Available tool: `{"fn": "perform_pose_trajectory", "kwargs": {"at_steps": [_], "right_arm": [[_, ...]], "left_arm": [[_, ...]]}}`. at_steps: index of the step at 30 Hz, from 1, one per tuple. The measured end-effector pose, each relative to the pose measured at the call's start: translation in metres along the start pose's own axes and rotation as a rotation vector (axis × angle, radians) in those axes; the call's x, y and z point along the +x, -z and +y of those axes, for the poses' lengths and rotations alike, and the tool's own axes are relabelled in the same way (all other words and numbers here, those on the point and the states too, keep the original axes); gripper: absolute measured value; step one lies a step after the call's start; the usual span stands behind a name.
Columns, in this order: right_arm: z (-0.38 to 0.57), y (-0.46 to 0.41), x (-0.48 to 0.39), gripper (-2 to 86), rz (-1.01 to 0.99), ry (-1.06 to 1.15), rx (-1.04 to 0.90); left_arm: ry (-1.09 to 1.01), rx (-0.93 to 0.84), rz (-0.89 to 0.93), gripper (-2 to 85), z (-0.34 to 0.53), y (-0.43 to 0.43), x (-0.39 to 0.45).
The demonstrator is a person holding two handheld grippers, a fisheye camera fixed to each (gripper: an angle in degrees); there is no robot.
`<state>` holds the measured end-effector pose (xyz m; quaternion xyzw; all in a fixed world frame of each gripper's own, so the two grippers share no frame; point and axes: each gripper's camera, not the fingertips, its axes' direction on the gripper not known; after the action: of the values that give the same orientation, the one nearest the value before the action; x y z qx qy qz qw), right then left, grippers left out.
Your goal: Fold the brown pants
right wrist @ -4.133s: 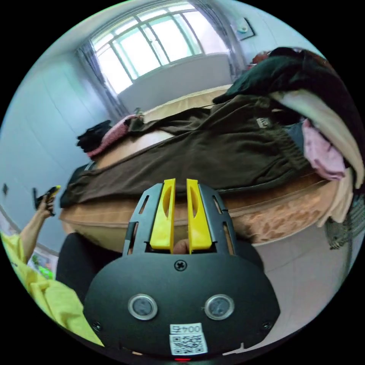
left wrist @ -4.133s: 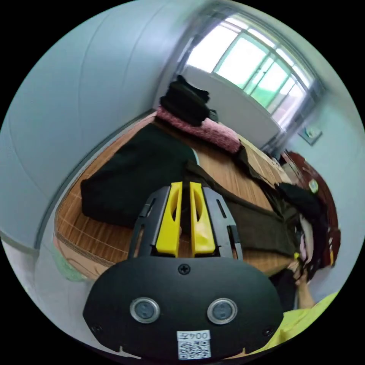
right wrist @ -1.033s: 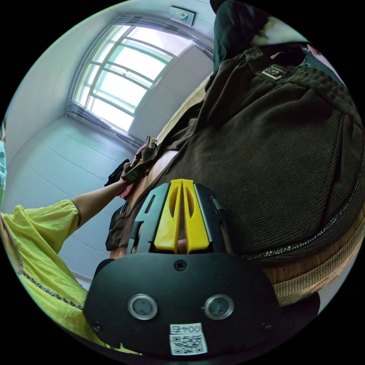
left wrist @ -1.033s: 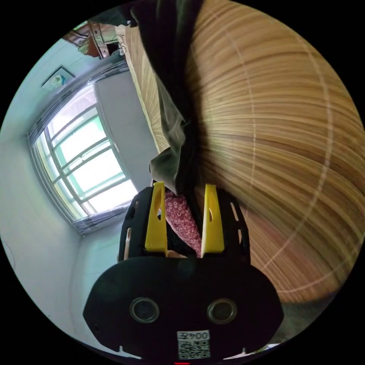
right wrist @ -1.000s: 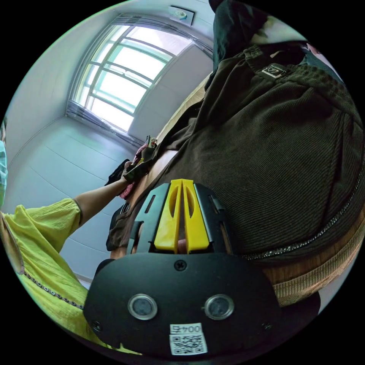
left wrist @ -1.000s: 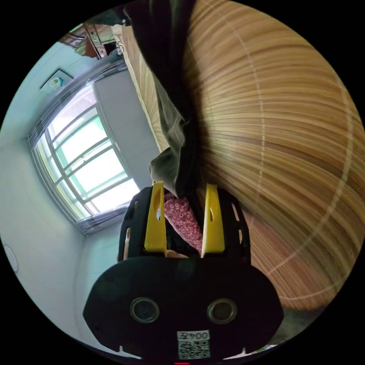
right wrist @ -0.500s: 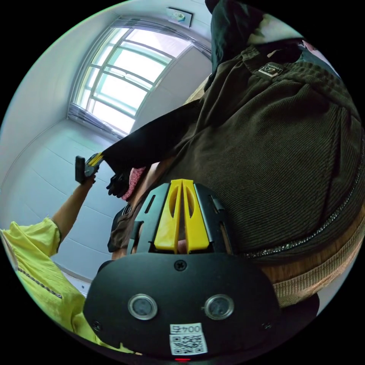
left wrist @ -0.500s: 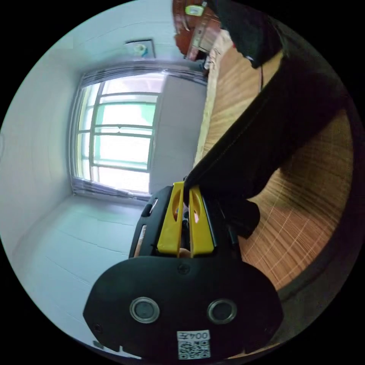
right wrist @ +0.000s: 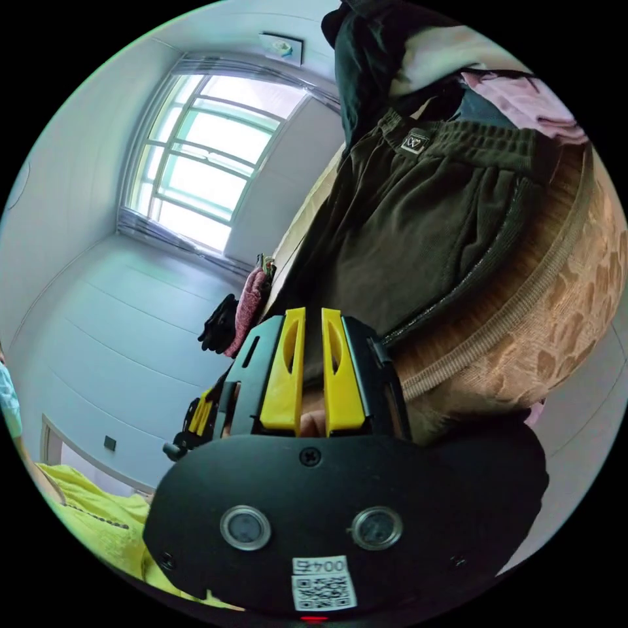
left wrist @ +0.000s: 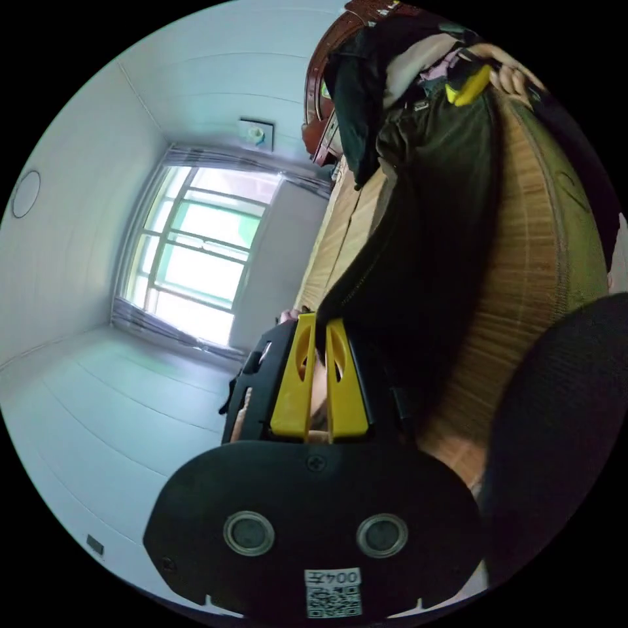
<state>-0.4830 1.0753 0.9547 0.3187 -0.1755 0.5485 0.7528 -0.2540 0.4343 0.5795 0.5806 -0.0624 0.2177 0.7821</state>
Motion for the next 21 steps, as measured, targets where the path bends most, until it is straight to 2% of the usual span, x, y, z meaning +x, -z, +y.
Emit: {"fn": "perform_pose_trajectory", "kwargs": {"at_steps": [5,8,12,16,19,21], "right_arm": [[-0.058,-0.007,-0.006,6.1,0.03,-0.012,-0.057],[-0.118,-0.03,-0.016,7.3,0.06,-0.017,-0.075],[-0.209,-0.072,-0.017,10.5,-0.001,-0.106,-0.086],[-0.278,-0.104,-0.012,12.0,-0.001,-0.196,-0.105],[-0.321,-0.132,-0.009,12.2,0.091,-0.226,-0.142],[-0.344,-0.155,-0.01,12.4,0.233,-0.218,-0.171]], "left_arm": [[0.353,-0.16,0.068,0.8,0.039,-0.019,-0.015],[0.459,-0.178,0.102,0.9,0.05,-0.025,-0.022],[0.436,-0.161,0.092,0.9,0.063,-0.027,-0.018],[0.519,-0.178,0.107,0.8,0.088,-0.034,-0.024],[0.529,-0.173,0.107,0.7,0.099,-0.038,-0.025],[0.523,-0.165,0.101,0.7,0.104,-0.038,-0.024]]}}
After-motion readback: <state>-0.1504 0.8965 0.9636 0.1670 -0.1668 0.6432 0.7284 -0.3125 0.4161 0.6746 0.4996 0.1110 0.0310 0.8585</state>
